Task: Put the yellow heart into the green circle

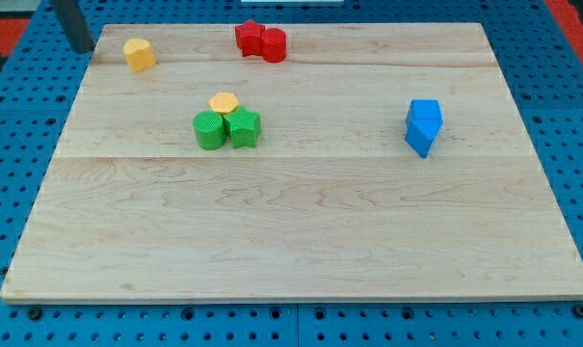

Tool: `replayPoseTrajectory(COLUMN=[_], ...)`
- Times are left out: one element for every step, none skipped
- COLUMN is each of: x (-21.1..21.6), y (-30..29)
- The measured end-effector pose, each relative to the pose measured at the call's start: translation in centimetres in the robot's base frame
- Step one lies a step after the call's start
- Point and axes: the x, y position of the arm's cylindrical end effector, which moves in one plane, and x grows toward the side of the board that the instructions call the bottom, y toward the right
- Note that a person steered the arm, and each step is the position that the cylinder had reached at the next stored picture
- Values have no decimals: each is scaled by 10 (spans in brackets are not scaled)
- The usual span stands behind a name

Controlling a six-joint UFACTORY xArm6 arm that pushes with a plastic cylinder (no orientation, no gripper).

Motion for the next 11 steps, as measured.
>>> replayPoseTrajectory(x=[9, 11, 32, -7, -2, 13, 17, 39, 77, 109, 109], y=[47, 83, 74, 65, 69, 69, 84, 107, 116, 120, 127])
